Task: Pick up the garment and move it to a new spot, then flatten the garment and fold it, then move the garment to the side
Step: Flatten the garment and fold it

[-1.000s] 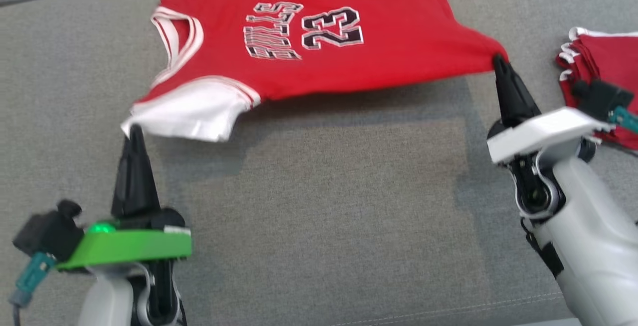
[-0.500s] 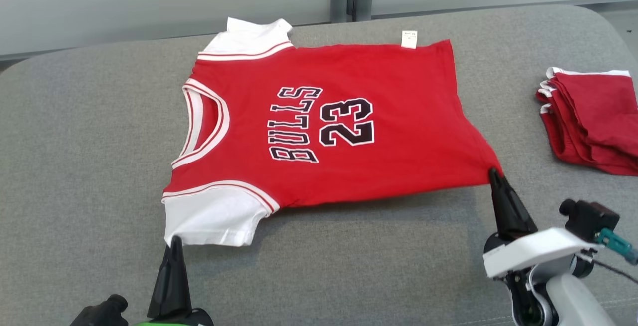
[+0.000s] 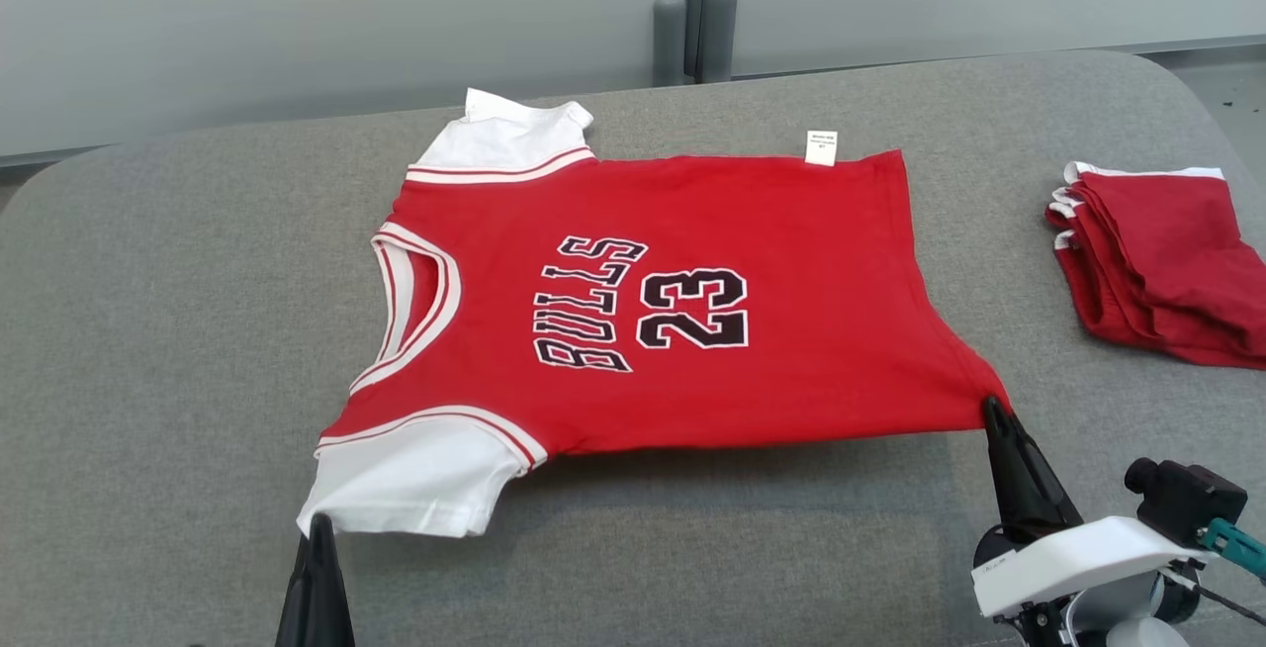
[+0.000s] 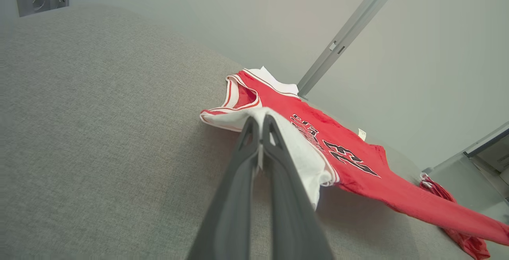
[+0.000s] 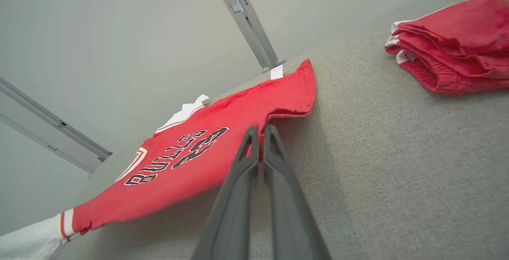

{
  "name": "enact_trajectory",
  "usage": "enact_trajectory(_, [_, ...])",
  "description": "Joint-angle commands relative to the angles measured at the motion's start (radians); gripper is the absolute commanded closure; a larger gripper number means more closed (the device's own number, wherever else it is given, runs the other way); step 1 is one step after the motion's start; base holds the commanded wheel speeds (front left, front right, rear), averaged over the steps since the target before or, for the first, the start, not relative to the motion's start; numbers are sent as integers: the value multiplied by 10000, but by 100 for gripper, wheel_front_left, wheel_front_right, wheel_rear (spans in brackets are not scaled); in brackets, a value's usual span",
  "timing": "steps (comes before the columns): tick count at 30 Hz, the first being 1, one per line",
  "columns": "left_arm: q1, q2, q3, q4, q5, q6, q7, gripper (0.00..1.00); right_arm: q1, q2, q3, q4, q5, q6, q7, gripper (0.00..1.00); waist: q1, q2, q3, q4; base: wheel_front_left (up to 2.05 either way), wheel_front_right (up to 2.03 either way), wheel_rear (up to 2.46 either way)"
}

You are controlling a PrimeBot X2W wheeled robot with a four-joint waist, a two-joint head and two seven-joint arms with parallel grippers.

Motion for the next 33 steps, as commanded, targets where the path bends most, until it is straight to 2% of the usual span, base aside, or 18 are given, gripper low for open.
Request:
enact_trajectory(1, [388, 5, 48, -235, 55, 69, -41, 100, 318, 69, -122, -194, -153, 3, 151, 100, 1, 2, -17, 3, 0, 0, 0])
enact_trajectory(6, [705, -24, -133, -408, -51, 129, -43, 100, 573, 155, -287, -331, -277, 3, 414, 100, 1, 2, 37, 4, 0, 0, 0])
enact_trajectory(12, [595, -48, -397, 191, -285, 182, -42, 100, 851, 339, -408, 18, -286, 3, 652, 100, 1, 2, 172, -98, 0, 0, 0])
enact_trajectory(27, [-317, -65, -193, 1393, -425, -223, -44, 100, -3, 408, -17, 2042, -13, 3, 122, 100, 1, 2, 90, -268, 0, 0, 0])
enact_trajectory(33, [-1330, -21, -275, 1945, -519, -500, 51, 100, -424, 390, 26, 2543, 321, 3, 155, 100, 1, 2, 114, -222, 0, 0, 0])
